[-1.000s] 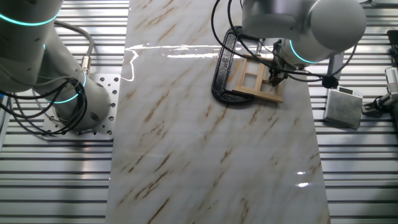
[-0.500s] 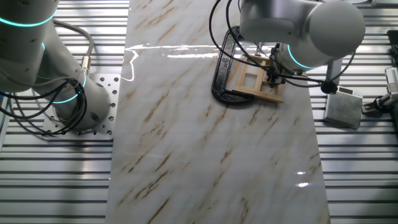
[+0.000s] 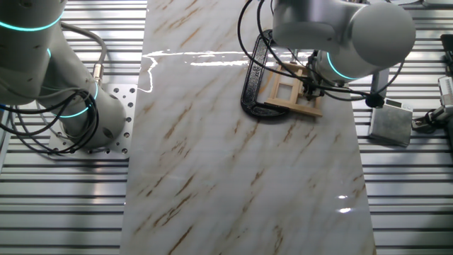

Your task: Close a sliding window

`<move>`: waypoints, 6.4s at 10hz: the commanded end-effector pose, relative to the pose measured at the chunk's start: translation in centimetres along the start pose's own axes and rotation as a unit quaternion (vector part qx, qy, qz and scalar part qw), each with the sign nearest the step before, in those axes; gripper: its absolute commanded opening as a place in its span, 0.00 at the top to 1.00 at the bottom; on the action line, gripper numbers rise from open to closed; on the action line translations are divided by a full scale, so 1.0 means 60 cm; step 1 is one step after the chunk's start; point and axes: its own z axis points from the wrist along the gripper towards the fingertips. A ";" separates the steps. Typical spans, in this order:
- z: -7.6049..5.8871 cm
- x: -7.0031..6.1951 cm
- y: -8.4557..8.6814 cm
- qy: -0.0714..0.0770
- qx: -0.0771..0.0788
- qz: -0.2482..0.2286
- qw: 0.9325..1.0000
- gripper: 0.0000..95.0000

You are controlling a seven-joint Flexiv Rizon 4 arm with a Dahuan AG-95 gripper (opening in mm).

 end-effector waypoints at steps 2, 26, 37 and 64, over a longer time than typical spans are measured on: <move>-0.010 0.005 0.009 -0.002 0.000 0.000 1.000 0.20; 0.032 -0.035 0.099 -0.007 -0.035 0.017 0.999 0.40; 0.033 -0.022 0.091 -0.007 -0.035 0.020 0.999 0.20; 0.030 -0.007 0.054 -0.007 -0.037 0.008 0.999 0.20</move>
